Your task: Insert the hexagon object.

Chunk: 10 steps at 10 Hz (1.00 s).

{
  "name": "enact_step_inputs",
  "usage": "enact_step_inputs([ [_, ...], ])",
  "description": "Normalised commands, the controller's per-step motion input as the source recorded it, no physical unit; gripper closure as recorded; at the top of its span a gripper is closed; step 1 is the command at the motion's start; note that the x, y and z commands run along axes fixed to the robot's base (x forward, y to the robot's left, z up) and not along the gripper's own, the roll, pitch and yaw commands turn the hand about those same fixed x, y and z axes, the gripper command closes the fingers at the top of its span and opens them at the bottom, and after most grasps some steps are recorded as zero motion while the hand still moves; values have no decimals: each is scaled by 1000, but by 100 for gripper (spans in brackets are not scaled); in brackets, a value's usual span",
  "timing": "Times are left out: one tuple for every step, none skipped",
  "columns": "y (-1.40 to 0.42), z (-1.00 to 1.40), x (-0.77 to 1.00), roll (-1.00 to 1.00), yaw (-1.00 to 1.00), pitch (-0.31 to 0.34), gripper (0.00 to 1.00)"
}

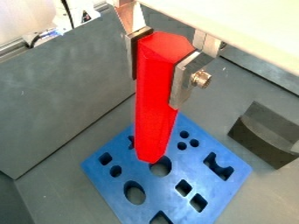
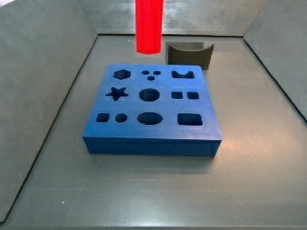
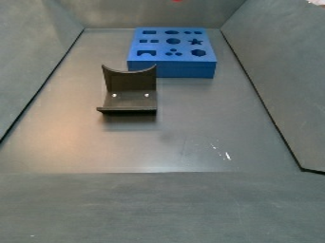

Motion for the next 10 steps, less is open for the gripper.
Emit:
enact_step_inputs([
  [663, -751, -420, 254, 49, 0, 100],
  [660, -649, -320, 277, 43, 0, 100],
  [709, -609, -280, 279, 3, 21, 100],
  [654, -574, -309, 304, 6, 20, 100],
  [397, -563, -251, 356, 0, 0, 100],
  [143, -537, -103, 259, 0, -31, 100],
  [29, -506, -126, 176, -40, -117, 100],
  [9, -391, -169, 106, -54, -156, 100],
  [49, -317, -154, 17, -66, -164, 100],
  [91, -346, -194, 89, -14, -146, 100],
])
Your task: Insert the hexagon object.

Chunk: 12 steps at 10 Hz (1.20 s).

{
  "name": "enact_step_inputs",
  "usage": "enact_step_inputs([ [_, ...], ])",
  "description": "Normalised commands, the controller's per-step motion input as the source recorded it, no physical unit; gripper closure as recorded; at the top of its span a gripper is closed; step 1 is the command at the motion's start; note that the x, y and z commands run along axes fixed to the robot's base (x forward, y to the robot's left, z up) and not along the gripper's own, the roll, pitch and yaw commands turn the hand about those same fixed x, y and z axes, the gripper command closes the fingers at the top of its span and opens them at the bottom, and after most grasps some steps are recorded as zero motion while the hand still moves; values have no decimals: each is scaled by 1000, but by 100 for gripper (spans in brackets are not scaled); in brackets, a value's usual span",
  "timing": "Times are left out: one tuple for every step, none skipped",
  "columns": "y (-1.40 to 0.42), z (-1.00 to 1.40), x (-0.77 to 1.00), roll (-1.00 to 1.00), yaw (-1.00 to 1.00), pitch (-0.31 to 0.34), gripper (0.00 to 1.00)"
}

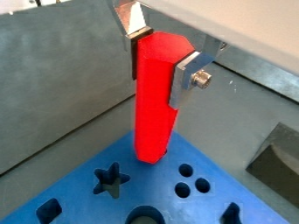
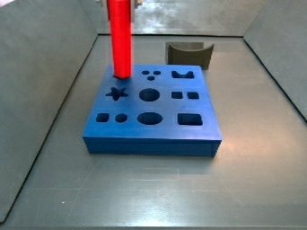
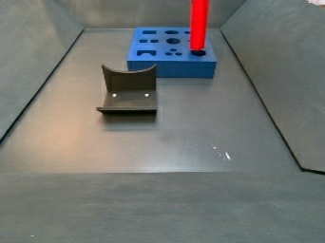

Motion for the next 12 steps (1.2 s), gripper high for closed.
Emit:
enact_step_inputs([
  [114, -406, -154, 214, 0, -90, 100],
  [109, -437, -31, 247, 0, -60, 100],
  [91, -469, 34, 201, 20, -44, 100],
  [77, -471, 69, 201, 14, -29, 100],
  [57, -534, 49, 170, 0, -63, 100],
  [0, -669, 0, 49, 0, -189, 100],
  [0, -649, -29, -63, -94, -299, 100],
  [0, -551, -23, -119, -100, -324, 100],
  [0, -494, -51, -160, -89, -329, 100],
  [0, -474, -97, -199, -71, -296, 100],
  [0, -489, -109, -191, -71, -294, 100],
  [0, -540, -126, -190, -77, -259, 100],
])
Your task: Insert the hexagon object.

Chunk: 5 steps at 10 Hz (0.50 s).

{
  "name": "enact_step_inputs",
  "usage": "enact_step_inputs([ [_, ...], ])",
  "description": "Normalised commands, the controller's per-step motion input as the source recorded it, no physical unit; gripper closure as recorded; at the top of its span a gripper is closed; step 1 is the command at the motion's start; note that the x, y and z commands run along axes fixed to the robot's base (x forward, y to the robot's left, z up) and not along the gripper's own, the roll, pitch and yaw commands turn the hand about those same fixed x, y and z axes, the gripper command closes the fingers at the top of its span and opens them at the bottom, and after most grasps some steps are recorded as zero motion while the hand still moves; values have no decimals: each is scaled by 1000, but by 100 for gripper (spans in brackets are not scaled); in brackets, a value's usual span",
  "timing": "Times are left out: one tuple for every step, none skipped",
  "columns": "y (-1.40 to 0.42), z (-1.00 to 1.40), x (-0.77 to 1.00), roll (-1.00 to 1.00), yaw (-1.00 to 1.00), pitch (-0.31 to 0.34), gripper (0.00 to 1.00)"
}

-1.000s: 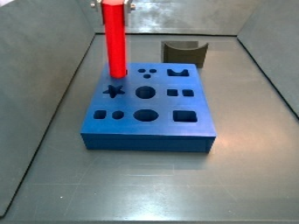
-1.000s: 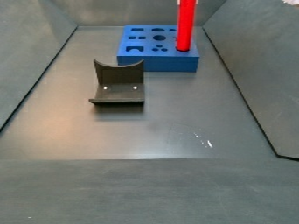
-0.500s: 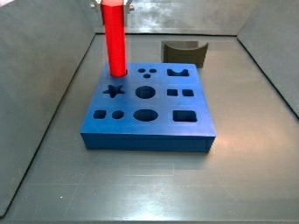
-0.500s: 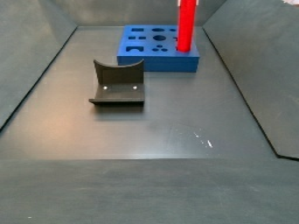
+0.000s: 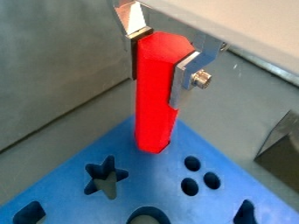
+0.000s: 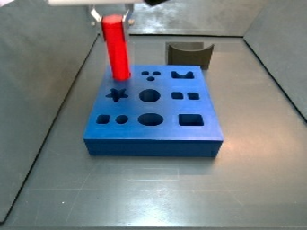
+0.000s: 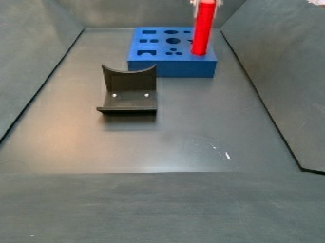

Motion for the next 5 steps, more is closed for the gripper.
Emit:
enact_step_inputs([
  [0, -577, -69, -221, -80, -187, 100],
  [-20, -440, 0, -170, -26, -94, 100],
  [-74, -346, 0, -156, 0, -51, 100],
  [-34, -183, 0, -151, -20, -64, 100],
  [0, 0, 0, 0, 0, 0, 100],
])
